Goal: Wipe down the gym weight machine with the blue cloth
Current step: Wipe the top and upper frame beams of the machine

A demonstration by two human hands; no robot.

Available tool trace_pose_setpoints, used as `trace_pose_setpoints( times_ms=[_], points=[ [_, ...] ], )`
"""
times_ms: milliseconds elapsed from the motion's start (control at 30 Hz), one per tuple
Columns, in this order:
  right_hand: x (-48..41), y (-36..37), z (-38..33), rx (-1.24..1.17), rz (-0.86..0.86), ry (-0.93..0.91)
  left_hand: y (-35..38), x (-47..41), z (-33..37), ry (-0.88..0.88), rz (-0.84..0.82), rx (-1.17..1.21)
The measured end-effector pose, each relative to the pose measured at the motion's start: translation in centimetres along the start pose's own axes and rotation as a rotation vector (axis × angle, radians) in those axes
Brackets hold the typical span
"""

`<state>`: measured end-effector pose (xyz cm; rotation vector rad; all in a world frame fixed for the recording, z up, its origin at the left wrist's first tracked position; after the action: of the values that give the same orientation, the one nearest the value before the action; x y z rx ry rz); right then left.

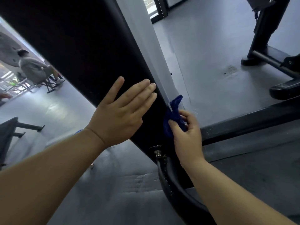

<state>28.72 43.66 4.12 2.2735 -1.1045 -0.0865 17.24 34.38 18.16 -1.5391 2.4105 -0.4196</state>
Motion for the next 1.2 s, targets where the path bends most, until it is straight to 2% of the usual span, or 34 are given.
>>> trace_pose_setpoints(
  times_ms=[67, 133, 233, 300, 400, 500, 567, 633, 700, 733, 867, 900, 1033, 1100, 1200],
  points=[
    [-0.5, -0.6, 1.1, 0.065, 0.08, 0.082, 0.2, -0.1, 0.1, -0.008, 0.011, -0.02],
    [-1.1, -1.8, 3.0, 0.168, 0.219, 0.249, 0.5, 0.0, 0.7, 0.0, 0.002, -0.008],
    [-1.3, -2.3, 4.4, 0.244, 0.328, 0.464, 0.7, 0.1, 1.9, 0.091, -0.052, -0.004],
    [-0.9, -1.8, 4.0, 0.207, 0.299, 0.398, 0.9, 0.1, 2.3, 0.117, -0.067, -0.01],
    [0.3, -0.6, 2.5, 0.201, 0.167, 0.131, 1.3, 0.1, 2.4, 0.114, -0.056, -0.032],
    [-0.3, -0.9, 3.0, 0.258, 0.213, 0.098, 1.8, 0.1, 2.3, 0.099, -0.022, -0.04],
    [-1.3, -1.8, 4.3, 0.299, 0.28, 0.231, 2.0, 0.0, 2.6, 0.08, -0.011, -0.041],
    [-1.8, -2.9, 5.5, 0.308, 0.347, 0.449, 2.1, 0.0, 3.4, 0.073, -0.023, -0.038],
    [-1.8, -3.6, 5.8, 0.302, 0.359, 0.595, 2.1, -0.2, 4.5, 0.064, -0.039, -0.017],
    [-1.6, -3.6, 5.6, 0.287, 0.348, 0.583, 2.0, -0.3, 5.0, 0.051, -0.042, -0.003],
    [-0.9, -2.4, 4.1, 0.259, 0.226, 0.276, 1.8, -0.7, 5.3, 0.021, -0.042, 0.026],
    [-0.9, -2.5, 4.2, 0.282, 0.221, 0.264, 1.8, -0.7, 5.3, 0.02, -0.044, 0.031],
    [-1.4, -3.4, 5.3, 0.35, 0.344, 0.478, 1.9, -0.6, 5.4, 0.01, -0.056, 0.054],
    [-1.4, -3.1, 4.8, 0.31, 0.333, 0.467, 1.9, -0.6, 5.5, 0.009, -0.06, 0.053],
    [-0.5, -1.9, 2.7, 0.215, 0.198, 0.188, 1.9, -0.7, 5.5, 0.004, -0.062, 0.062]
  ],
)
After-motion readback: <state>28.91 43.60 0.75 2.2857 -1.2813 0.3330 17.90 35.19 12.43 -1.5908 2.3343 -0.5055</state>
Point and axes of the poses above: each hand's wrist, its own x-axis away from the middle knuckle, its own y-axis out of the palm, z = x × y, the point moved 1 cm from there along -x, towards the middle knuckle, and after that the axes turned 12 degrees about y, right-handed, at the moved point
